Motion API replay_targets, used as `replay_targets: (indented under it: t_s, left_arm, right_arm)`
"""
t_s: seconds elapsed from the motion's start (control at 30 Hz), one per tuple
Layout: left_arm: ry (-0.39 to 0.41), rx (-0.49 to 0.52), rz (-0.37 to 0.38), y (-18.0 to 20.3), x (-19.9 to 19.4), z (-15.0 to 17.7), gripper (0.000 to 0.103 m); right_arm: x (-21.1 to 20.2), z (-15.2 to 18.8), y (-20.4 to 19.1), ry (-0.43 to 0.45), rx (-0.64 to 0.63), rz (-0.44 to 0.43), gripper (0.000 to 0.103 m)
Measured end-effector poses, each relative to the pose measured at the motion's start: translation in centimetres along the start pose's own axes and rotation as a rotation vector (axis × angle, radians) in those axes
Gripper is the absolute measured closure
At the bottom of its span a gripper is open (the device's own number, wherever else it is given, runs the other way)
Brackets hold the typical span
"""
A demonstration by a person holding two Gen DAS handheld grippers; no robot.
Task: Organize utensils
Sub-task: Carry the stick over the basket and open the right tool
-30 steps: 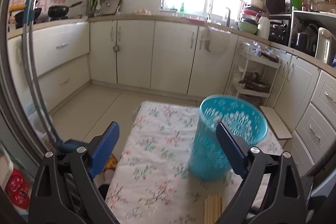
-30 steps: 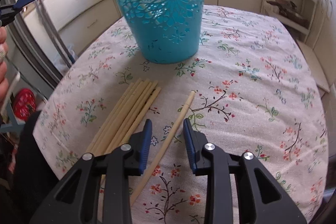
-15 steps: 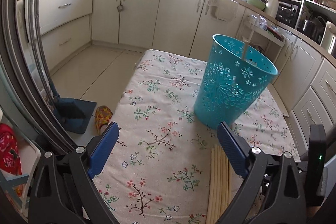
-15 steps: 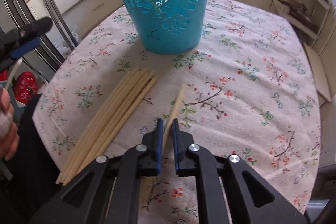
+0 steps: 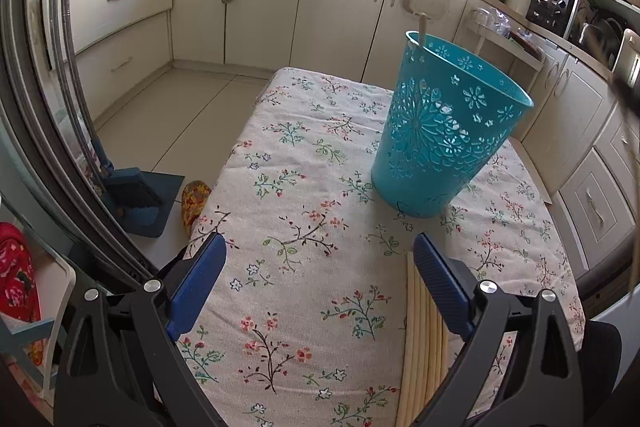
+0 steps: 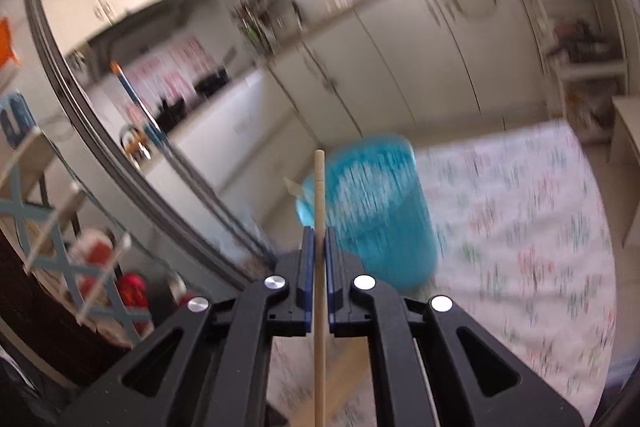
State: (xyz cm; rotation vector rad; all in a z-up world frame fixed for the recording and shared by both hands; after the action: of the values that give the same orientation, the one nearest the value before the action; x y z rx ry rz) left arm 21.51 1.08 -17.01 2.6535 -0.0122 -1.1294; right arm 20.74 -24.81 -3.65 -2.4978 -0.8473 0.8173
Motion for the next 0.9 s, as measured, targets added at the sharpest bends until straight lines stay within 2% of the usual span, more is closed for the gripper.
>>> replay_targets:
  t_s: [0.1, 0.2, 0.3, 0.43, 0.63, 0.77, 0.9]
  left_arm:
    - [-0.014, 0.009, 0.004, 0.5, -0.1, 0.4, 0.012]
    - [-0.016, 0.014, 0.011, 1.0, -0.5, 0.6, 0.012]
    - [-0.01, 0.024, 0.012, 1.4, -1.1, 0.6, 0.011]
    - [-0.004, 0.041, -0.002, 1.7, -1.5, 0.5, 0.011]
    - [0.004, 0.052, -0.009, 1.6, -1.5, 0.4, 0.011]
    - [0.003, 0.052, -0.012, 1.6, -1.4, 0.5, 0.011]
    - [0.011, 0.055, -0.015, 1.6, -1.7, 0.5, 0.011]
  right_arm:
    - [0.4, -4.3, -1.0, 0.142, -0.035, 0.032, 0.097]
    - [2.8, -7.8, -1.4, 0.27, -0.064, 0.109, 0.097]
    - [6.0, -8.8, -1.3, 0.328, -0.088, 0.211, 0.097]
    - [9.5, -6.9, 0.1, 0.298, -0.108, 0.31, 0.097]
    - [12.5, -2.8, 1.4, 0.184, -0.13, 0.344, 0.097]
    - [12.3, -1.1, 1.0, 0.135, -0.171, 0.342, 0.097]
    - [10.4, 0.1, 0.2, 0.134, -0.175, 0.332, 0.093]
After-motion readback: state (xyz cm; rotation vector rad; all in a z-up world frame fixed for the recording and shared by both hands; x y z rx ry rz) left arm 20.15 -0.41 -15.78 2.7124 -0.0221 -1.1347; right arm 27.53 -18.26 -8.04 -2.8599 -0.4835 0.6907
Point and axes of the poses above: each gripper's, at about its wrist camera, not at the fingertips, and x roughly the way its jaws point, y to its right, z to its underside, the point moved 3 cm from there along x, roughly the way its jaws point, and after that the axes turned 6 degrees about -x, right-handed, at the moved point
